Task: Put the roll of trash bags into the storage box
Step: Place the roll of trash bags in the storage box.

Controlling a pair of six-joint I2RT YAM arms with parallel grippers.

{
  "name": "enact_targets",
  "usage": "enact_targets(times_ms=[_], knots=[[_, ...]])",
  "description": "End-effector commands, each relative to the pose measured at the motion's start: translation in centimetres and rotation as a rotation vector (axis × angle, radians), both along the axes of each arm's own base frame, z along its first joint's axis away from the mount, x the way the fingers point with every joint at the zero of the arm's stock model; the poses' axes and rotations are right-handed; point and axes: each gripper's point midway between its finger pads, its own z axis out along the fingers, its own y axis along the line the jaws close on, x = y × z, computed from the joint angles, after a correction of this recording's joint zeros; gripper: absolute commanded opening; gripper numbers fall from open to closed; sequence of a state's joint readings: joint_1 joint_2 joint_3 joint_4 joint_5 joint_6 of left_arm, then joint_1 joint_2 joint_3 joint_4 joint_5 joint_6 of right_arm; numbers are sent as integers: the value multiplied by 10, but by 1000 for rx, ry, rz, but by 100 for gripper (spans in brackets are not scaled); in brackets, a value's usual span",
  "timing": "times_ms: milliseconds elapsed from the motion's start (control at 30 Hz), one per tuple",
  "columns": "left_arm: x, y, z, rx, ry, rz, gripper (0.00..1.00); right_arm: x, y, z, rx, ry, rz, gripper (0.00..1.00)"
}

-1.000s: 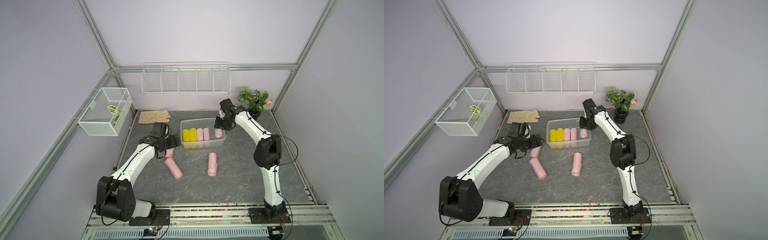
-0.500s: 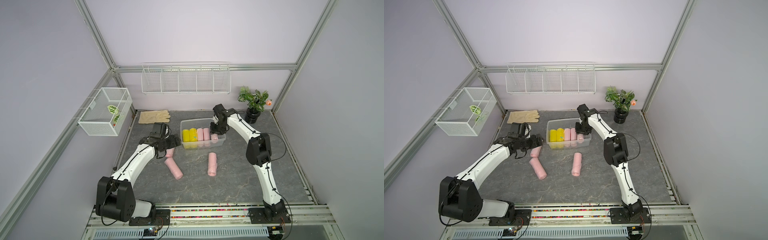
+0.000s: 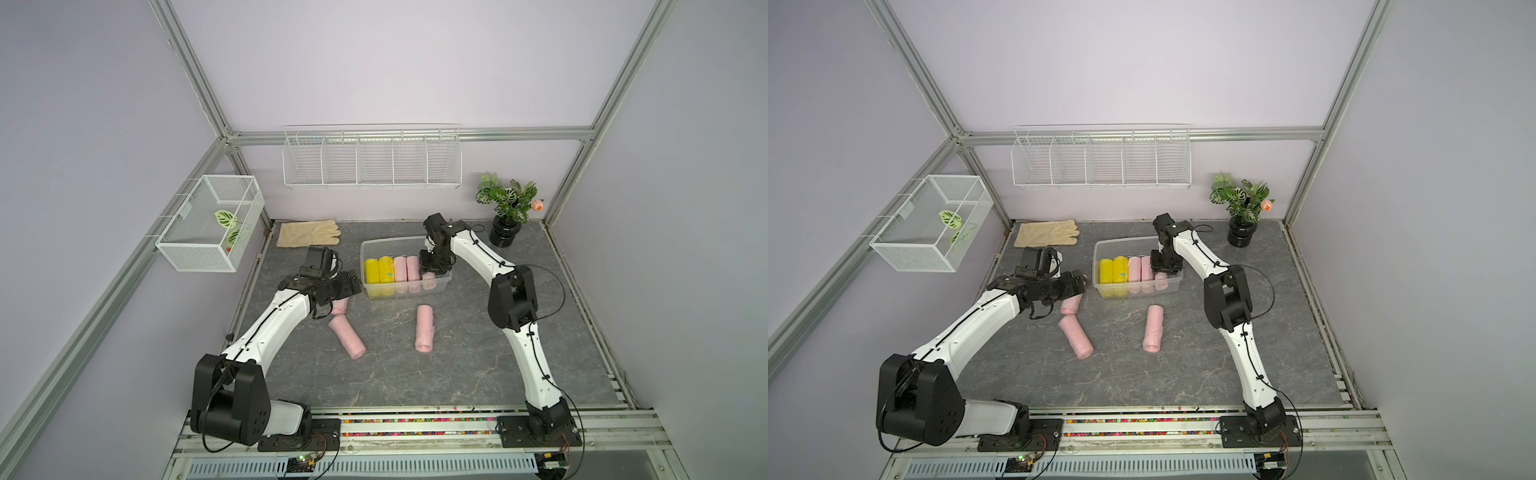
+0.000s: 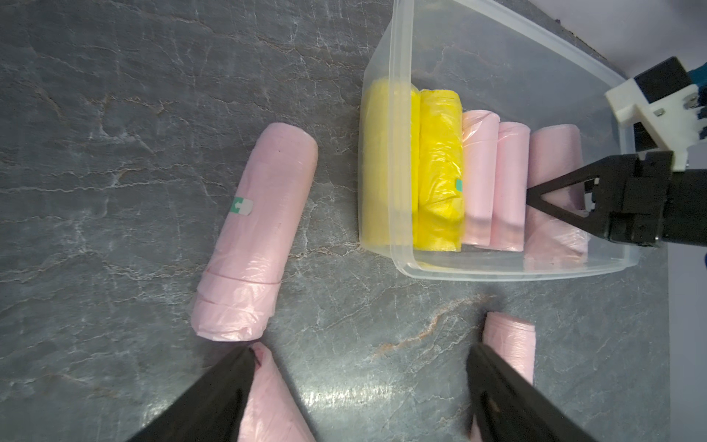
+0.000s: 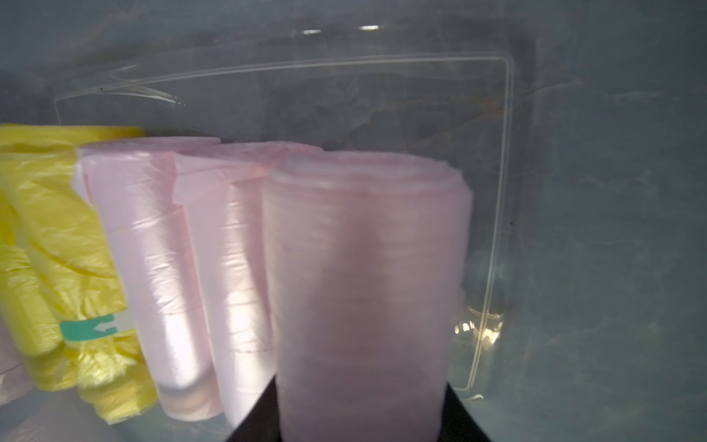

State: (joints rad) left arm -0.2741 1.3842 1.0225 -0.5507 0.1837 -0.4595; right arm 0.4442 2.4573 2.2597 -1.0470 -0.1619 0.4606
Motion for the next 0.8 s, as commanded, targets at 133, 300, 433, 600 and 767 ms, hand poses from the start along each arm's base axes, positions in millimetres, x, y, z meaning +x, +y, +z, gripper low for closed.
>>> enact_targets(times_ms=[133, 300, 433, 600, 767], knots=[[-2, 2, 7, -11, -22, 6, 91, -2, 2, -13, -1, 30, 19, 47], [-2, 2, 6, -13, -20, 6, 91, -3, 4, -15, 10, 40, 24, 51], [-2, 2, 7, -12, -22, 7, 91, -3, 5, -13, 19, 37, 29, 56], [-2, 2, 7, -12, -22, 7, 91, -4, 8, -6, 35, 33, 36, 58], [-2, 2, 7, -15, -20, 8, 91, -4, 13, 5, 73, 20, 39, 59]])
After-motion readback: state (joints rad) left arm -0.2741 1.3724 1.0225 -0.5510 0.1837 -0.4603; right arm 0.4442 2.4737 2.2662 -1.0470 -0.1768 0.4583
